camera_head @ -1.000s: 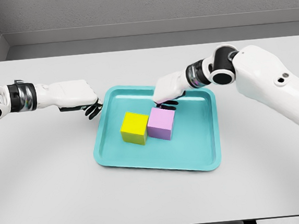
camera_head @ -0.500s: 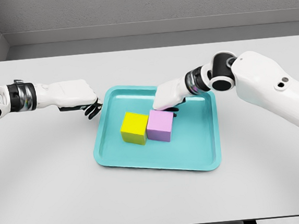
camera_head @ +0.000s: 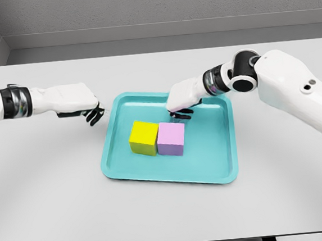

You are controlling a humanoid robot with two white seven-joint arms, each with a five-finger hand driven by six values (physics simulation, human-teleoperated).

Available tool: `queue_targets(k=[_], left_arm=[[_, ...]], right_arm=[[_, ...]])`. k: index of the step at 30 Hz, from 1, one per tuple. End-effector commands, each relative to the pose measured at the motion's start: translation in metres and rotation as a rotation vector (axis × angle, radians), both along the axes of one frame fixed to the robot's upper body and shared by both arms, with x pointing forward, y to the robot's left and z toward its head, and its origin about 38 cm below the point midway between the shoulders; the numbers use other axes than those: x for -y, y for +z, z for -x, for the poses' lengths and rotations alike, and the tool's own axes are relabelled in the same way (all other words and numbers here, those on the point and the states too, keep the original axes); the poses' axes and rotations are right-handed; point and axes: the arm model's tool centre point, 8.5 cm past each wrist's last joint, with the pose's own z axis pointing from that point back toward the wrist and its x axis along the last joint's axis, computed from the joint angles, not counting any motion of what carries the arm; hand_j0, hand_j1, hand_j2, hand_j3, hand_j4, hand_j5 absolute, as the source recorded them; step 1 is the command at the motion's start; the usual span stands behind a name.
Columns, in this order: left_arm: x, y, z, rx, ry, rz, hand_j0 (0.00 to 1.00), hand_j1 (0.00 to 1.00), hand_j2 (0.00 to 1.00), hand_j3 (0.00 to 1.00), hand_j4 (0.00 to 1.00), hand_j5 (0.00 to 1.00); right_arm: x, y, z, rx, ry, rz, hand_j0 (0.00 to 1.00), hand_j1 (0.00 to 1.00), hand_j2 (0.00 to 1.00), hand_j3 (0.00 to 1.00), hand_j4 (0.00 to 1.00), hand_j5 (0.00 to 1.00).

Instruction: Push two cubes

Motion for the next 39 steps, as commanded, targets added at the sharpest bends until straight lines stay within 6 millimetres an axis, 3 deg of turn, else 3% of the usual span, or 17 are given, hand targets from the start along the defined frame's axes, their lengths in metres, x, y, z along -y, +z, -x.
queue_targets(k=[1, 2, 3, 5, 8, 10, 12, 13, 14, 15, 16, 17, 21, 23, 26, 29, 39], left_arm=[[-0.047, 0.017, -0.006, -0.006, 0.121, 0.046, 0.23, 0.23, 0.23, 0.23, 0.23, 0.23], [-0.052, 0.019, -0.009, -0.015, 0.144, 0.08, 0.54, 0.54, 0.54, 0.54, 0.54, 0.54], [-0.068, 0.009, -0.016, -0.056, 0.207, 0.115, 1.0, 1.0, 1.0, 1.0, 1.0, 1.0], [-0.085, 0.002, -0.019, -0.078, 0.261, 0.111, 1.0, 1.0, 1.0, 1.0, 1.0, 1.0], [-0.084, 0.002, -0.019, -0.078, 0.258, 0.114, 1.0, 1.0, 1.0, 1.0, 1.0, 1.0], [-0.071, -0.002, -0.01, -0.086, 0.211, 0.116, 1.0, 1.0, 1.0, 1.0, 1.0, 1.0], [-0.043, -0.004, 0.001, -0.084, 0.123, 0.115, 1.0, 1.0, 1.0, 1.0, 1.0, 1.0], [-0.042, -0.002, 0.001, -0.079, 0.117, 0.112, 1.0, 1.0, 1.0, 1.0, 1.0, 1.0], [-0.045, -0.002, 0.001, -0.081, 0.124, 0.113, 0.67, 0.67, 0.67, 0.67, 0.67, 0.67], [-0.042, -0.003, 0.003, -0.085, 0.115, 0.112, 0.19, 0.19, 0.19, 0.19, 0.19, 0.19], [-0.038, -0.005, 0.004, -0.088, 0.101, 0.108, 0.14, 0.14, 0.14, 0.14, 0.14, 0.14], [-0.038, -0.004, 0.004, -0.086, 0.101, 0.109, 0.13, 0.13, 0.13, 0.13, 0.13, 0.13], [-0.03, -0.007, 0.006, -0.09, 0.081, 0.108, 0.07, 0.07, 0.07, 0.07, 0.07, 0.07], [-0.001, -0.018, 0.013, -0.115, 0.005, 0.107, 0.08, 0.08, 0.08, 0.08, 0.08, 0.08], [0.021, -0.026, 0.025, -0.135, -0.067, 0.098, 0.08, 0.08, 0.08, 0.08, 0.08, 0.08], [0.023, -0.026, 0.026, -0.129, -0.075, 0.092, 0.08, 0.08, 0.08, 0.08, 0.08, 0.08], [0.052, -0.037, 0.024, -0.114, -0.123, 0.078, 0.08, 0.08, 0.08, 0.08, 0.08, 0.08]], right_arm=[[0.01, 0.017, -0.012, 0.02, -0.049, -0.052, 0.0, 0.0, 0.0, 0.0, 0.0, 0.0], [0.024, 0.025, -0.017, 0.035, -0.081, -0.065, 0.0, 0.0, 0.0, 0.0, 0.0, 0.0], [0.04, 0.029, -0.019, 0.045, -0.106, -0.06, 0.0, 0.0, 0.0, 0.0, 0.0, 0.0], [0.071, 0.034, -0.015, 0.038, -0.143, -0.073, 0.0, 0.0, 0.0, 0.0, 0.0, 0.0], [0.121, 0.058, 0.004, 0.057, -0.18, -0.118, 0.0, 0.0, 0.0, 0.0, 0.0, 0.0], [0.136, 0.064, 0.02, 0.075, -0.166, -0.108, 0.0, 0.0, 0.0, 0.0, 0.0, 0.0], [0.146, 0.066, 0.031, 0.065, -0.167, -0.119, 0.0, 0.0, 0.0, 0.0, 0.0, 0.0], [0.171, 0.079, 0.032, 0.078, -0.225, -0.153, 0.0, 0.0, 0.0, 0.0, 0.0, 0.0], [0.202, 0.099, 0.033, 0.1, -0.304, -0.226, 0.16, 0.16, 0.16, 0.16, 0.16, 0.16], [0.231, 0.115, 0.037, 0.112, -0.376, -0.298, 0.74, 0.74, 0.74, 0.74, 0.74, 0.74], [0.247, 0.121, 0.038, 0.105, -0.417, -0.34, 1.0, 1.0, 1.0, 1.0, 1.0, 1.0], [0.256, 0.122, 0.039, 0.106, -0.439, -0.334, 1.0, 1.0, 1.0, 1.0, 1.0, 1.0], [0.257, 0.11, 0.042, 0.081, -0.445, -0.325, 1.0, 1.0, 1.0, 1.0, 1.0, 1.0], [0.259, 0.11, 0.043, 0.08, -0.45, -0.323, 1.0, 1.0, 1.0, 1.0, 1.0, 1.0], [0.26, 0.105, 0.044, 0.071, -0.453, -0.319, 1.0, 1.0, 1.0, 1.0, 1.0, 1.0], [0.272, 0.108, 0.048, 0.077, -0.473, -0.301, 1.0, 1.0, 1.0, 1.0, 1.0, 1.0], [0.269, 0.107, 0.048, 0.073, -0.466, -0.297, 1.0, 1.0, 1.0, 1.0, 1.0, 1.0]])
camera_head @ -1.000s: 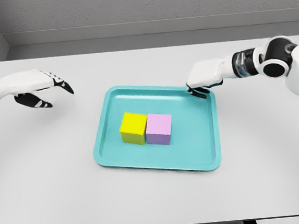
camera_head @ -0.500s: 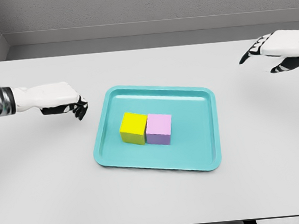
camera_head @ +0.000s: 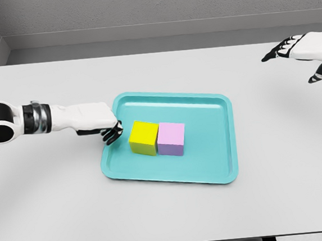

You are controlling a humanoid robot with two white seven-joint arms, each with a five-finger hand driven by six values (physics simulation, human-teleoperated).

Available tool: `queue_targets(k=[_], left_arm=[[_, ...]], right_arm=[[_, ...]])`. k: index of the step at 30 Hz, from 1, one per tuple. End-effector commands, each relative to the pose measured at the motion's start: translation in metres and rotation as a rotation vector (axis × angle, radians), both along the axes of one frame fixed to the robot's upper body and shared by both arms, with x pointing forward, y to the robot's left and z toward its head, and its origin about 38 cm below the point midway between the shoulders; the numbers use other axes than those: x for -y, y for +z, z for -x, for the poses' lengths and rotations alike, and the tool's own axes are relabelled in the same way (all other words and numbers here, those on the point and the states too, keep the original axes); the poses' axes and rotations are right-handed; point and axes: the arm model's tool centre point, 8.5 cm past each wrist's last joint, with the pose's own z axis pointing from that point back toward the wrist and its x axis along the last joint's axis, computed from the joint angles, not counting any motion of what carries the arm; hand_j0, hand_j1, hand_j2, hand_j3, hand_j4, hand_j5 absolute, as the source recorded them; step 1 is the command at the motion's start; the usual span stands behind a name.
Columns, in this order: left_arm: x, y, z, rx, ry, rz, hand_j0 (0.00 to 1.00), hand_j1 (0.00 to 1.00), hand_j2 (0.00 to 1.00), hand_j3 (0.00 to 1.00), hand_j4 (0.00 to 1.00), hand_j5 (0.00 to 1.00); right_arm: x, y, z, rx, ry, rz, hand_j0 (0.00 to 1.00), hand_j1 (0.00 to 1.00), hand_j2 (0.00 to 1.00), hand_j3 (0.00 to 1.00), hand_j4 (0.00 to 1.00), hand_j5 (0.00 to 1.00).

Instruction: Push two cubes

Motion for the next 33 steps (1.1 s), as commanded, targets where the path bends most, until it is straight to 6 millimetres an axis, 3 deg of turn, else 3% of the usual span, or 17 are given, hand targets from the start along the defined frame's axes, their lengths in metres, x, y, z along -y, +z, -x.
queue_targets(k=[1, 18, 33], left_arm=[[0.004, -0.001, 0.0, 0.0, -0.006, 0.001, 0.08, 0.08, 0.08, 0.08, 0.08, 0.08], [0.025, -0.018, 0.008, -0.028, -0.047, 0.004, 0.08, 0.08, 0.08, 0.08, 0.08, 0.08], [0.03, -0.018, 0.007, -0.028, -0.054, 0.012, 0.08, 0.08, 0.08, 0.08, 0.08, 0.08]], right_arm=[[0.0, 0.0, 0.0, -0.002, 0.0, -0.004, 1.0, 1.0, 1.0, 1.0, 1.0, 1.0], [-0.001, 0.0, 0.0, -0.002, 0.001, -0.005, 1.0, 1.0, 1.0, 1.0, 1.0, 1.0], [-0.001, -0.001, 0.001, -0.004, 0.001, -0.003, 1.0, 1.0, 1.0, 1.0, 1.0, 1.0]])
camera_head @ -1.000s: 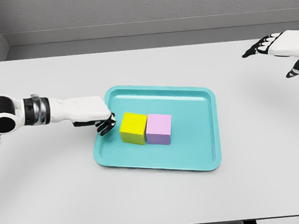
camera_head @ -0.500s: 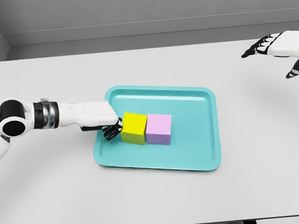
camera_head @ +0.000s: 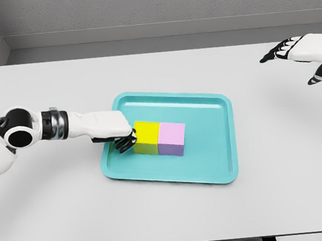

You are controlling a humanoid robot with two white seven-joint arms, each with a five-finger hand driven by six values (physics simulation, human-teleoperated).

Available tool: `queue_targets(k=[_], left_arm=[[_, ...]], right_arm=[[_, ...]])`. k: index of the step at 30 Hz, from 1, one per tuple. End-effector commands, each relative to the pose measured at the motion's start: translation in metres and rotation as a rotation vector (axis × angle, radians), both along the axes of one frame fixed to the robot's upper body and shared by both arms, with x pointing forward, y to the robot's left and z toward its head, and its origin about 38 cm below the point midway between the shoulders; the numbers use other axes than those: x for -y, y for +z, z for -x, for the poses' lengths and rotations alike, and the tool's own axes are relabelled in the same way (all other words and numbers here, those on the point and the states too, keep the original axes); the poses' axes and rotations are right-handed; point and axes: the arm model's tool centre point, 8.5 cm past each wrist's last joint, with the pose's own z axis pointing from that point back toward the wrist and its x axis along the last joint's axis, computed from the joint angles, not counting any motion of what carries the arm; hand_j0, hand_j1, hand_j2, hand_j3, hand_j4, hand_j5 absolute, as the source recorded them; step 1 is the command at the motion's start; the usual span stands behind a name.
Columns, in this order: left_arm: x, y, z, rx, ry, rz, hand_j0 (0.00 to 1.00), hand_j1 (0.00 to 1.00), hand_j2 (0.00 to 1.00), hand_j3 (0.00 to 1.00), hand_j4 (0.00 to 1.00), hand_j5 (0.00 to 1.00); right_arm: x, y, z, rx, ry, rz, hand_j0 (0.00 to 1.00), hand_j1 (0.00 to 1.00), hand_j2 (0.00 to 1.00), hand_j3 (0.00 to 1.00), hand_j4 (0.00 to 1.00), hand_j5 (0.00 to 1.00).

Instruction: Push two cubes

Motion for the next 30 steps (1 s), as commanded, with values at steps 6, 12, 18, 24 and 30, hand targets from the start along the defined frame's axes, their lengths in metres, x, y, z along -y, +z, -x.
queue_targets(k=[6, 12, 18, 24, 30], left_arm=[[0.0, 0.001, -0.001, 0.002, 0.001, 0.004, 0.08, 0.08, 0.08, 0.08, 0.08, 0.08], [-0.031, 0.014, -0.004, 0.011, 0.051, -0.017, 0.1, 0.1, 0.1, 0.1, 0.1, 0.1], [-0.079, 0.035, -0.01, 0.002, 0.16, 0.01, 0.89, 0.89, 0.89, 0.89, 0.89, 0.89], [-0.11, 0.038, -0.027, -0.028, 0.279, 0.059, 1.0, 1.0, 1.0, 1.0, 1.0, 1.0], [-0.111, 0.038, -0.027, -0.028, 0.279, 0.058, 1.0, 1.0, 1.0, 1.0, 1.0, 1.0]], right_arm=[[-0.001, 0.001, 0.0, 0.001, 0.0, -0.004, 1.0, 1.0, 1.0, 1.0, 1.0, 1.0], [0.0, 0.001, 0.0, 0.0, -0.001, -0.001, 1.0, 1.0, 1.0, 1.0, 1.0, 1.0], [-0.002, -0.001, 0.001, -0.005, 0.006, 0.002, 1.0, 1.0, 1.0, 1.0, 1.0, 1.0], [-0.004, -0.001, 0.001, -0.003, 0.013, 0.002, 1.0, 1.0, 1.0, 1.0, 1.0, 1.0], [-0.005, -0.001, 0.002, -0.003, 0.017, 0.004, 1.0, 1.0, 1.0, 1.0, 1.0, 1.0]])
